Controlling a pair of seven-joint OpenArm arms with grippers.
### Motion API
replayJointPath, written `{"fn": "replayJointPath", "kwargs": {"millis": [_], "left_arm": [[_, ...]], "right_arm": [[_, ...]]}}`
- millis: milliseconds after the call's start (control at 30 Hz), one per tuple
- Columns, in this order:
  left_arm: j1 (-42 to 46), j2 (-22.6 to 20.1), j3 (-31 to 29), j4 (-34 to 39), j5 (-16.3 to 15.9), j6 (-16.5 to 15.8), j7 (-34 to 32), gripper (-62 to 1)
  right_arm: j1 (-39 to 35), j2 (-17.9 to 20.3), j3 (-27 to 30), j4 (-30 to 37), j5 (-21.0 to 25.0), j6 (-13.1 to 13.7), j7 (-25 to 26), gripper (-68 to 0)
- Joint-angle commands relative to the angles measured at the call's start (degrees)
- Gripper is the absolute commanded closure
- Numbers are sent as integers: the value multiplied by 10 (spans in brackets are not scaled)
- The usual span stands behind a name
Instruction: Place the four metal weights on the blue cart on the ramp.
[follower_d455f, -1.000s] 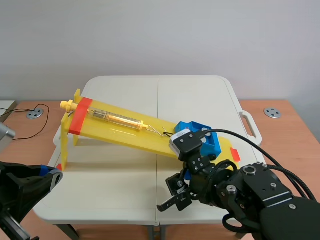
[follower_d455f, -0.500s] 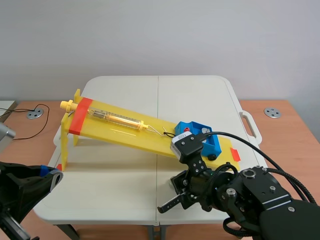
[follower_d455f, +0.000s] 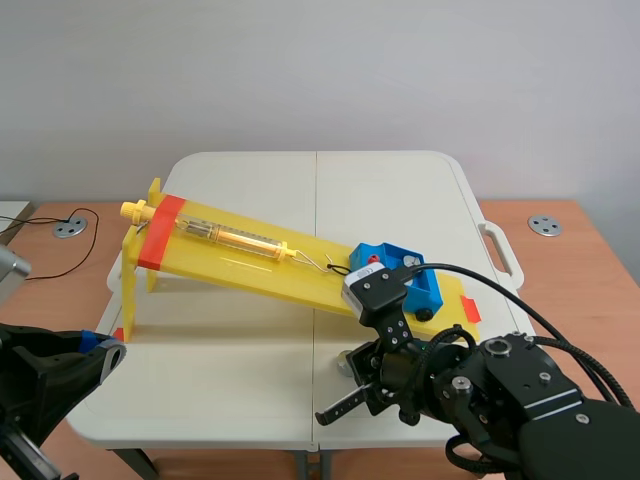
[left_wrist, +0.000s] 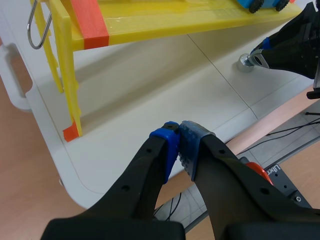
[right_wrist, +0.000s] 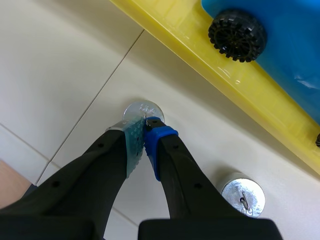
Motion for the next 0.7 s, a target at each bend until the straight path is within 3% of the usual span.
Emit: {"fn": "replayJointPath", "kwargs": {"millis": [0,367,500,667], "left_arm": [[-13,12,-8,40,-42,-10,-59,-36],[-13,12,-8,40,-42,-10,-59,-36],[-13,12,-8,40,-42,-10,-59,-36],[-13,12,-8,40,-42,-10,-59,-36]], "right_arm": [[38,10,-5,49,11,-17,59,-8],[-43,89,-4,217,18,-17,29,-8],[-84,118,3,274,41,-17,10,-8],[-150,149,52,364,86,-17,-13,-8]]}}
